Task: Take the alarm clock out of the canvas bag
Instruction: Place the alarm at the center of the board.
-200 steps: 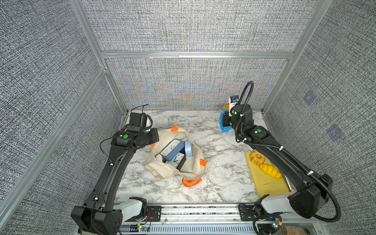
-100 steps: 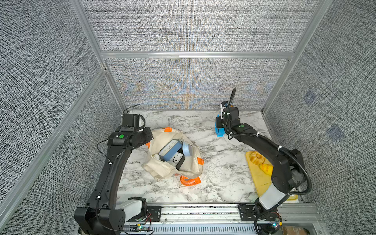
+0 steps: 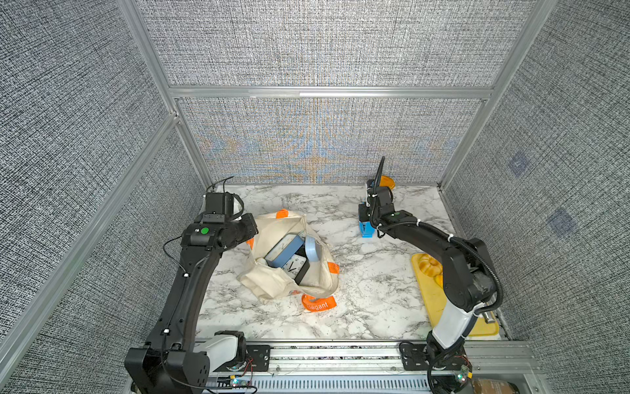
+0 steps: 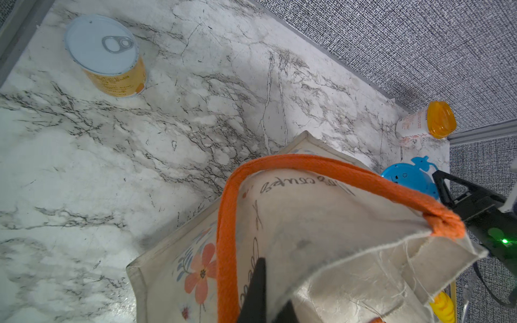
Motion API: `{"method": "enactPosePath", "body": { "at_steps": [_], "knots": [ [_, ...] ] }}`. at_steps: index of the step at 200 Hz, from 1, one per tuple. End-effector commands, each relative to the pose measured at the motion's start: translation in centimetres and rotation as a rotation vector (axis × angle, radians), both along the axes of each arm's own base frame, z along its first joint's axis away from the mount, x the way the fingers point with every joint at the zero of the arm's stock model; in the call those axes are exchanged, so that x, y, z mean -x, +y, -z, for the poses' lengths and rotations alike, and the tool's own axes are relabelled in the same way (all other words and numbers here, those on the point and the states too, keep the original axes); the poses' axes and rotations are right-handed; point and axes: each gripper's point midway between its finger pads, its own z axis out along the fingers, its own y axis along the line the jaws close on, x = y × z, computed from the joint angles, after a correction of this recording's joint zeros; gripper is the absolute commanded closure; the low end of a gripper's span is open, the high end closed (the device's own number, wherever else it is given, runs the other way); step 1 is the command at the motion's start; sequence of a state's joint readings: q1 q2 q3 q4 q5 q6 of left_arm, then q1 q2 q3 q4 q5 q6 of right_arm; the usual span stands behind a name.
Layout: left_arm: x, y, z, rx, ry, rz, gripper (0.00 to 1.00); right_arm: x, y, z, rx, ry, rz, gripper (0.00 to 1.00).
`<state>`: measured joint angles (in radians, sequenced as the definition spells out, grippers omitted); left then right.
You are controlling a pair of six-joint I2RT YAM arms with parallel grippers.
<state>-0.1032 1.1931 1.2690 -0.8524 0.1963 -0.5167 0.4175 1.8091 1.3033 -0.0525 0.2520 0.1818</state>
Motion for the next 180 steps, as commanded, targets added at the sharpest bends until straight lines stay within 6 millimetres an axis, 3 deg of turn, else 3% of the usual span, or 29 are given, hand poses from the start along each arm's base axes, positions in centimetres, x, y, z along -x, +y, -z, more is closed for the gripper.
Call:
{"method": "enactPosePath", "body": {
  "at_steps": [1, 42, 89, 120, 142, 162, 180],
  "knots": [
    [-0.4, -0.7, -0.9, 0.038, -0.041, 0.026, 1.00, -0.8, 0.0, -0.8, -0.025, -0.061, 0.023, 0.93],
    [-0.6, -3.0, -1.6, 0.129, -0.072, 0.131, 1.00, -0.6, 0.0, 0.3, -0.011, -0.047, 0.010, 0.86],
    [-0.8, -3.0, -1.8, 0.127, -0.075, 0.132, 1.00, -0.3, 0.0, 0.5, -0.007, -0.037, 0.006, 0.73],
    [-0.8, -3.1, -2.1, 0.128, -0.081, 0.138, 1.00, -0.1, -0.1, -0.6, -0.014, -0.048, 0.005, 0.58],
    [-0.7, -3.3, -2.2, 0.137, -0.077, 0.153, 1.00, 0.2, 0.0, -3.5, -0.026, -0.081, 0.003, 0.44],
    [0.0, -3.8, -1.7, 0.136, -0.073, 0.189, 1.00, 1.4, 0.1, -8.2, -0.070, -0.124, 0.007, 0.36],
    [0.9, -4.3, -1.2, 0.113, -0.082, 0.219, 1.00, 3.7, 1.7, -12.7, -0.188, -0.141, -0.017, 0.35]
  ]
}}
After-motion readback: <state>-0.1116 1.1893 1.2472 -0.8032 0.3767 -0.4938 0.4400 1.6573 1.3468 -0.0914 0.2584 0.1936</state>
